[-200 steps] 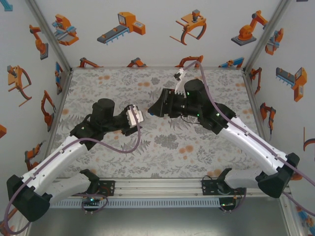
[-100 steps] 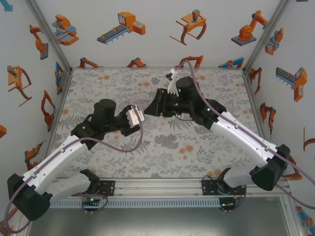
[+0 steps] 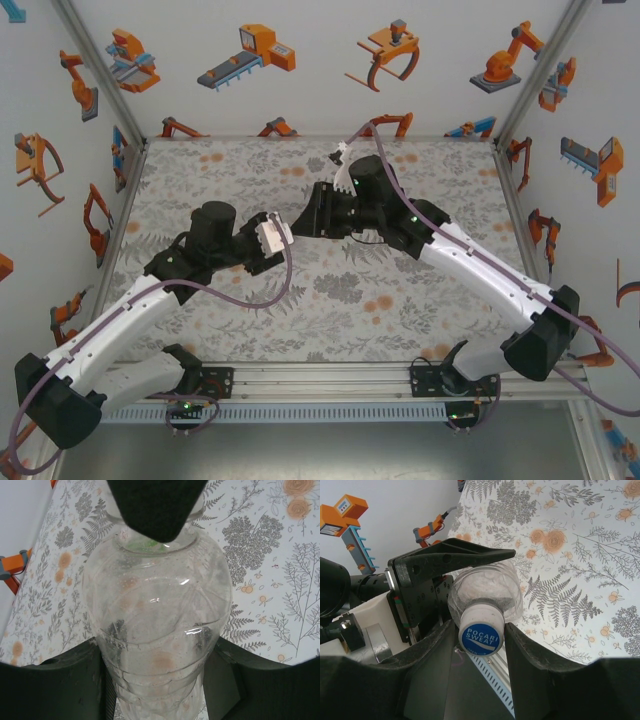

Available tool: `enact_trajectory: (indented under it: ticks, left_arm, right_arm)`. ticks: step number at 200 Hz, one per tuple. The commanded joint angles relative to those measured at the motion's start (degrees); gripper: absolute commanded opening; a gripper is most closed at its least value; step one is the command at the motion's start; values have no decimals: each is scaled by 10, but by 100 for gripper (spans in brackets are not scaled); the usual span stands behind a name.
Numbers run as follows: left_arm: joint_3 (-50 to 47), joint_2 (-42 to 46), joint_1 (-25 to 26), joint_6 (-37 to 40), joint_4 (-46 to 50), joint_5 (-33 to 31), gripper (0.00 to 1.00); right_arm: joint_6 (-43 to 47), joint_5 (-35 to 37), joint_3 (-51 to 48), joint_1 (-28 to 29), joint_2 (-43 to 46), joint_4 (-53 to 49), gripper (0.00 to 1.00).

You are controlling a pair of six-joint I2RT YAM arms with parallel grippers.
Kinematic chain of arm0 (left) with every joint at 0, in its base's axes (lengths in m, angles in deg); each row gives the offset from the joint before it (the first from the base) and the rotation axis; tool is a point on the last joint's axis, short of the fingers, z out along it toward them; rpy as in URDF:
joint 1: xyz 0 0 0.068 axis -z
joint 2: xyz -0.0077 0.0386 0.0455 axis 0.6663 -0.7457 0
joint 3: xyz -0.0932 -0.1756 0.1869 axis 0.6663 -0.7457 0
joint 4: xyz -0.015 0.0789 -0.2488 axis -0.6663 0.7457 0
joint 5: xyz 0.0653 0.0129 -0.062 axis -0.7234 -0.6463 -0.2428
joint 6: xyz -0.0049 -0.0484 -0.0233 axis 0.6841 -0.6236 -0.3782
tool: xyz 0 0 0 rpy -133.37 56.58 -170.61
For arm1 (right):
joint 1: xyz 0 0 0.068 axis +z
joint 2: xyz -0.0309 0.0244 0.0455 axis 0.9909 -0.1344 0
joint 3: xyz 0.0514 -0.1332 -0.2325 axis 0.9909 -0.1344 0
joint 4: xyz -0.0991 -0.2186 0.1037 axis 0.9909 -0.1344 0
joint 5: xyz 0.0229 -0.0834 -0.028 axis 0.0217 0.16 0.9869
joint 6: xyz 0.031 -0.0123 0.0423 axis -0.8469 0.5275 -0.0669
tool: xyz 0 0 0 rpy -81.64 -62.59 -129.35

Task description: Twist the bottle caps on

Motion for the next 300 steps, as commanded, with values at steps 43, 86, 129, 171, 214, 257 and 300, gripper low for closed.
enact_trajectory:
  ticks: [43,86,129,171,214,257,300]
  left_arm:
    - [11,7,3,-4,-6,9,14]
    - [-3,23,4,-8,-27,12,68]
    - [-8,31,2,-12,-35,9,83]
    - [-9,33,1,-12,-36,7,86]
    - [-8,32,0,-14,-35,15,86]
    - [-7,31,1,-16,-34,18,86]
    - [-7,33,0,-16,-33,19,86]
  right_arm:
    - [-10,-9,24,-3,-7,-13,28]
    - [13,20,24,-8,-3,-42,14]
    - [72,66,25,-35,-11,-122,11]
    - [142,143,32,-64,-29,-224,9]
    - [197,279,56,-69,-70,-300,8]
    - [201,316,51,-75,-102,-263,11]
    - [201,329,49,-74,-120,-238,12]
